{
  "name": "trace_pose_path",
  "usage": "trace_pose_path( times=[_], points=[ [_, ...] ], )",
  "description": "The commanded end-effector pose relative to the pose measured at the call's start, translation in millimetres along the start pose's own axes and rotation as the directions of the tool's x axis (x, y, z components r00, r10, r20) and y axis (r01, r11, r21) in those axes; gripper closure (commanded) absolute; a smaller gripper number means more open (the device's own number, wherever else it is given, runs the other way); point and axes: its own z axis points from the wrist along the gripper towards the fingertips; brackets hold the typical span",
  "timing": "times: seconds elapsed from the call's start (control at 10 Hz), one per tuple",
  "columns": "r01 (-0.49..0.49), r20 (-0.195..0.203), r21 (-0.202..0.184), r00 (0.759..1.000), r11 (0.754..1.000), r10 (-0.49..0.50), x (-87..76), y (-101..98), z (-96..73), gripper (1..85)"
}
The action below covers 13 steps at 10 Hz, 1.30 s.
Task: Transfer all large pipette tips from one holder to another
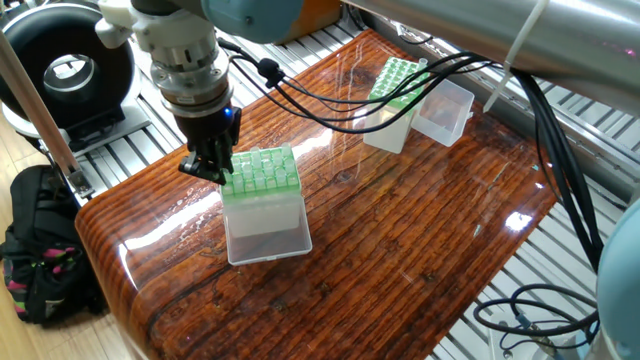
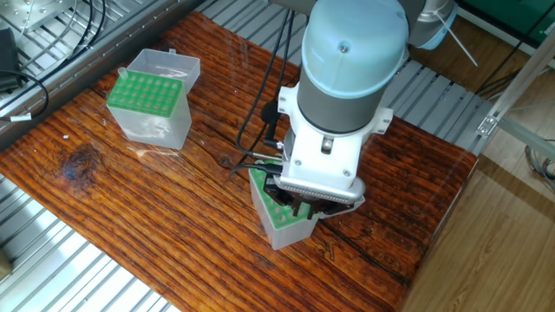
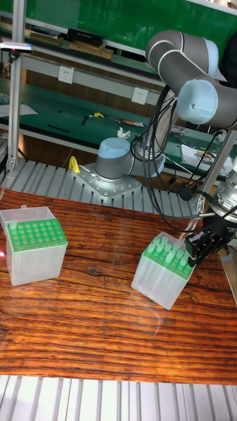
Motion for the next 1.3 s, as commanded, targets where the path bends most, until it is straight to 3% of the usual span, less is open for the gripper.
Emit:
trace_pose_path(
  times=[0.0, 0.6, 1.2],
  points=[
    [-0.005, 0.002, -0.009, 1.000, 1.000, 0.005, -1.4, 2.1, -1.1, 65.3],
    [-0.008, -0.002, -0.001, 1.000, 1.000, 0.008, -1.1, -0.7, -3.1, 70.0],
    [-0.017, -0.016, -0.003, 1.000, 1.000, 0.017, -2.2, 3.1, -15.5, 71.3]
  ],
)
